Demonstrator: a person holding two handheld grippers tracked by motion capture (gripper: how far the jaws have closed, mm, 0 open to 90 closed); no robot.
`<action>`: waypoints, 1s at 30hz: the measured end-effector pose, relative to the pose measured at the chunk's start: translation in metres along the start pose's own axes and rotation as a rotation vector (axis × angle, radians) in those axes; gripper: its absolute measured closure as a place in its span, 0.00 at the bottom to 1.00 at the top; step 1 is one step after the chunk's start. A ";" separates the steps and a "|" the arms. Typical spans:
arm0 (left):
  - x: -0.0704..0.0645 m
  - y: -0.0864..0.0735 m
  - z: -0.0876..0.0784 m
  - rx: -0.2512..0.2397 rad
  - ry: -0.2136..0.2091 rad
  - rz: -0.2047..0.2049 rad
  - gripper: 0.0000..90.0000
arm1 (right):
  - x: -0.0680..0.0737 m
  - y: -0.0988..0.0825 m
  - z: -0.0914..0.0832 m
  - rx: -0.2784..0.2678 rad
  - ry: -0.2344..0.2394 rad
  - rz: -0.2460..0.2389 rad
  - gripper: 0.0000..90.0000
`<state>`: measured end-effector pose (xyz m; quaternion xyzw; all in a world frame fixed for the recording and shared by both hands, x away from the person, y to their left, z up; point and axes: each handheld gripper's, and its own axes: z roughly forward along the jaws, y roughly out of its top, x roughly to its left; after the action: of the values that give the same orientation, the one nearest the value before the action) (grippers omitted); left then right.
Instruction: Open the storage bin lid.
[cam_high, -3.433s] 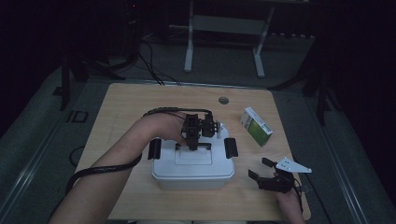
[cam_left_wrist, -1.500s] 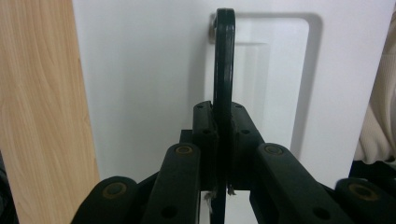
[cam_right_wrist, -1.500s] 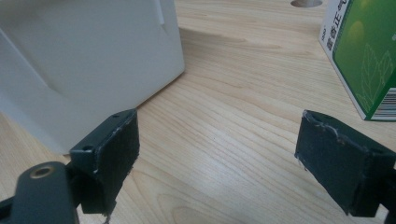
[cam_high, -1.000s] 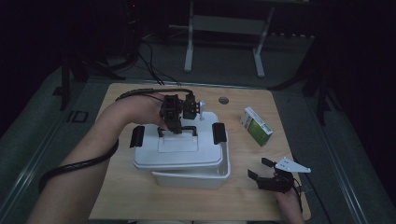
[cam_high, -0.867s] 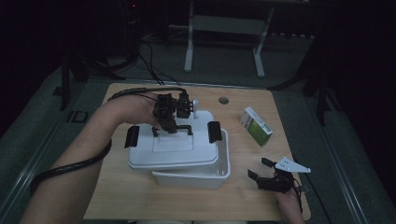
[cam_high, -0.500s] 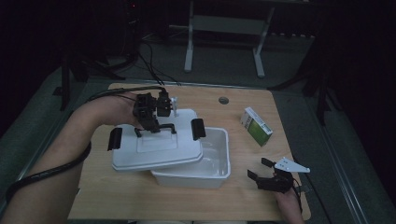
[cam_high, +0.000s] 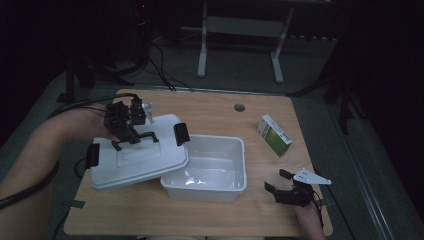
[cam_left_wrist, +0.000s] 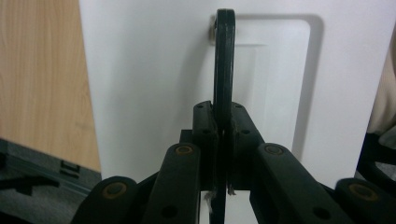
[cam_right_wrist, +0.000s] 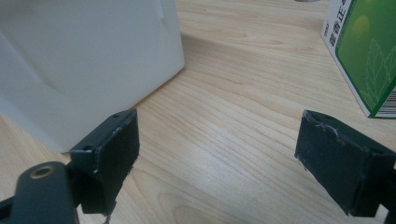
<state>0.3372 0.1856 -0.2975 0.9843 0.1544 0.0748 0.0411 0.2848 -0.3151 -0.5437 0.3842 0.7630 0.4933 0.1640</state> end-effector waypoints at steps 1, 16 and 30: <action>0.001 -0.005 0.000 0.001 -0.001 -0.004 0.93 | 0.000 0.000 0.000 0.001 0.000 0.001 0.15; 0.007 -0.073 0.025 0.021 -0.017 -0.147 0.93 | 0.000 0.000 0.000 0.001 0.000 0.003 0.15; 0.016 -0.101 0.083 0.031 -0.036 -0.231 0.93 | 0.001 0.000 0.000 0.001 -0.002 0.004 0.15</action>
<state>0.3351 0.2811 -0.3873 0.9616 0.2673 0.0493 0.0370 0.2844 -0.3142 -0.5438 0.3862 0.7625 0.4926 0.1636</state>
